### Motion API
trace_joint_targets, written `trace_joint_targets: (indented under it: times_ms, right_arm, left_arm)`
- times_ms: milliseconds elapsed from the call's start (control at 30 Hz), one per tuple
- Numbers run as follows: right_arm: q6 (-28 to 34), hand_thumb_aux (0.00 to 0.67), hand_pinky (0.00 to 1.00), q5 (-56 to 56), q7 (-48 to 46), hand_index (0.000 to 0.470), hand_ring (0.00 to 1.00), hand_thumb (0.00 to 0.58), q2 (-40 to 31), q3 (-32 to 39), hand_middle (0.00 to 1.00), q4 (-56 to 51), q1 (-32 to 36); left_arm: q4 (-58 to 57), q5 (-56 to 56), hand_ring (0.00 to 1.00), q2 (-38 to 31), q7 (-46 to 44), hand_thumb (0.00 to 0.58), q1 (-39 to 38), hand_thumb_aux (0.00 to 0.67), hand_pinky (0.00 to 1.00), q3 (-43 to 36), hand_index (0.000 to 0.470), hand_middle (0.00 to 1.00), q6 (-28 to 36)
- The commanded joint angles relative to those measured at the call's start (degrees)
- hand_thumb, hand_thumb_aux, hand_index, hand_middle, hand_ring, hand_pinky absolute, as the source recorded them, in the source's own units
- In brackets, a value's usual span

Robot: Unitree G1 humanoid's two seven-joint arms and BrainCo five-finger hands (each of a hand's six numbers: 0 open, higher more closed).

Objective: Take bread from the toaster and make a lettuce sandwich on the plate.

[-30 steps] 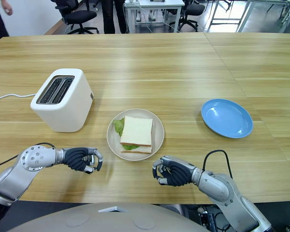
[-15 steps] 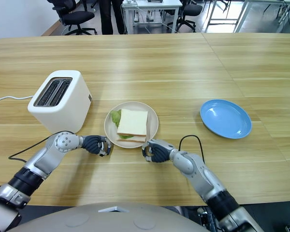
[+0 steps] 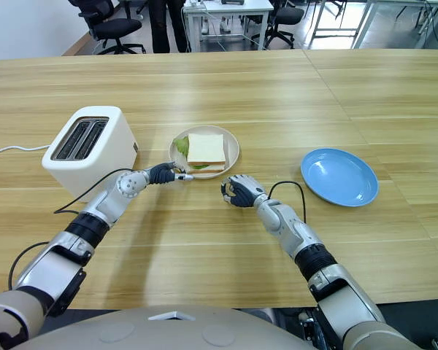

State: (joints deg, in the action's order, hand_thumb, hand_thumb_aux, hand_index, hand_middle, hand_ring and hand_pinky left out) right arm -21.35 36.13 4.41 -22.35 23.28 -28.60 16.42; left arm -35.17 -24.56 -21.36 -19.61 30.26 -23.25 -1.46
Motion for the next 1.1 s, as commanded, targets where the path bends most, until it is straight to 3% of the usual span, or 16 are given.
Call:
trace_joint_targets:
  times_ms: [33,200,367,600,800,1100]
  right_arm:
    - [-2.6,0.000,0.00,-3.1,1.5,0.000,0.00,0.000,-1.2,-3.5,0.00,5.3,-3.3]
    - [-5.1,0.000,0.00,-13.8,1.2,0.000,0.00,0.000,-0.8,-11.7,0.00,16.6,-10.3]
    - [-1.8,0.000,0.00,-42.9,-5.6,0.000,0.00,0.000,8.4,-21.9,0.00,22.1,-13.0]
    - [-1.2,0.000,0.00,-44.6,-7.2,0.000,0.00,0.000,13.0,-25.7,0.00,13.4,-7.7]
    - [-3.2,0.000,0.00,-42.0,-7.6,0.000,0.00,0.000,13.5,-26.5,0.00,5.1,-3.4]
    - [-5.9,0.000,0.00,-42.8,-7.9,0.000,0.00,0.000,13.9,-28.6,0.00,-2.9,-0.6]
  left_arm:
    - [2.8,1.3,0.00,-1.5,1.5,0.000,-2.4,0.000,0.00,3.3,0.000,0.00,-0.3]
    - [22.3,7.0,0.00,-3.5,1.6,0.000,-10.5,0.000,0.00,11.7,0.000,0.00,0.9]
    - [33.7,18.9,0.00,4.2,6.7,0.000,-14.2,0.000,0.00,21.6,0.000,0.00,-1.8]
    - [18.9,25.0,0.00,14.2,14.3,0.000,-11.7,0.000,0.00,27.7,0.000,0.00,-11.4]
    - [5.6,25.6,0.00,15.9,16.2,0.000,-7.7,0.000,0.00,28.7,0.000,0.00,-18.4]
    - [-2.9,27.9,0.00,16.1,15.1,0.000,-5.0,0.000,0.00,30.1,0.000,0.00,-22.3]
